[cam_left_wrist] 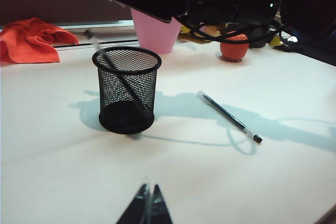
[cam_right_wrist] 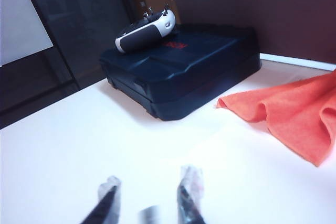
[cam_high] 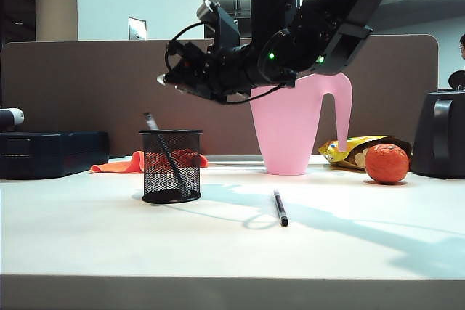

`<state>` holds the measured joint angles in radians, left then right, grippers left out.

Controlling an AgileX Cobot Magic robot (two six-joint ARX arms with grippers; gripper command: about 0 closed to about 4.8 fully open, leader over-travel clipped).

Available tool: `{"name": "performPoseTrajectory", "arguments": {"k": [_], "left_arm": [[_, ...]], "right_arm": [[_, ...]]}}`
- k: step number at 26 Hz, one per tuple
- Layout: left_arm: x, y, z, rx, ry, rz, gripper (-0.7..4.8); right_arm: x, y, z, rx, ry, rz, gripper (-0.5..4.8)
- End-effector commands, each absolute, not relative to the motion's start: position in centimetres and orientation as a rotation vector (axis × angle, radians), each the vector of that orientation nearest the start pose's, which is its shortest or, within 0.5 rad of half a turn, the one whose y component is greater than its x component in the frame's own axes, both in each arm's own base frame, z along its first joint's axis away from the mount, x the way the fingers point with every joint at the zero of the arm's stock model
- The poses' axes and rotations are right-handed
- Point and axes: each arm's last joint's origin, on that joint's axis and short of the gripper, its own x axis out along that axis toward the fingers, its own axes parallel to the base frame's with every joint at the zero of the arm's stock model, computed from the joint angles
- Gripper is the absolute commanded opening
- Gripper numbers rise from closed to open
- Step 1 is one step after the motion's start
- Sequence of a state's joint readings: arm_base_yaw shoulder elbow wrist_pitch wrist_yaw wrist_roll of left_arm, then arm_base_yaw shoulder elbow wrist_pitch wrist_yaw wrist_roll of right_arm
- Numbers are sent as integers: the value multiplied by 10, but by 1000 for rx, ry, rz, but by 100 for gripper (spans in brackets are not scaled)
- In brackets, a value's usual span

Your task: Pick up a few water-based pens and put them in the pen basket.

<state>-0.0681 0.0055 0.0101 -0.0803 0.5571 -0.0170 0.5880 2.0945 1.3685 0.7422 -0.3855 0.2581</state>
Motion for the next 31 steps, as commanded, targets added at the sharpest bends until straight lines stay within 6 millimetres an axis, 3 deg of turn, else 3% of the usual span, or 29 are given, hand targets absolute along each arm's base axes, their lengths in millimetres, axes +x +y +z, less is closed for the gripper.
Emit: {"name": "performPoseTrajectory", "arguments": {"k": [1,2,3,12,14,20,21,26,31], "left_arm": [[92,-22,160,-32,73,-624,-4],[92,-22,160,-32,72,-624,-4],[92,-22,160,-32,72,-624,-4],[92,-22,160,-31,71,-624,-4],[92,-22,160,-31,72,-623,-4],[92,-22,160,-31,72,-624,-4],[92,-21,160,-31,71,-621,-4],[92,-21,160,-31,71,-621,-4],[92,-21,160,-31,71,-620,-4]], "right_arm": [[381,268,237,254,61,998,134],[378,266,246,251,72,1019,32],[374,261,257,248,107,1002,-6],[339,224,296,193,481,757,-6],[328,212,292,147,631,641,-6],[319,204,273,61,834,503,-4],[318,203,271,56,852,498,4],[318,201,263,22,890,436,175],[324,204,245,-13,934,380,185]]}}
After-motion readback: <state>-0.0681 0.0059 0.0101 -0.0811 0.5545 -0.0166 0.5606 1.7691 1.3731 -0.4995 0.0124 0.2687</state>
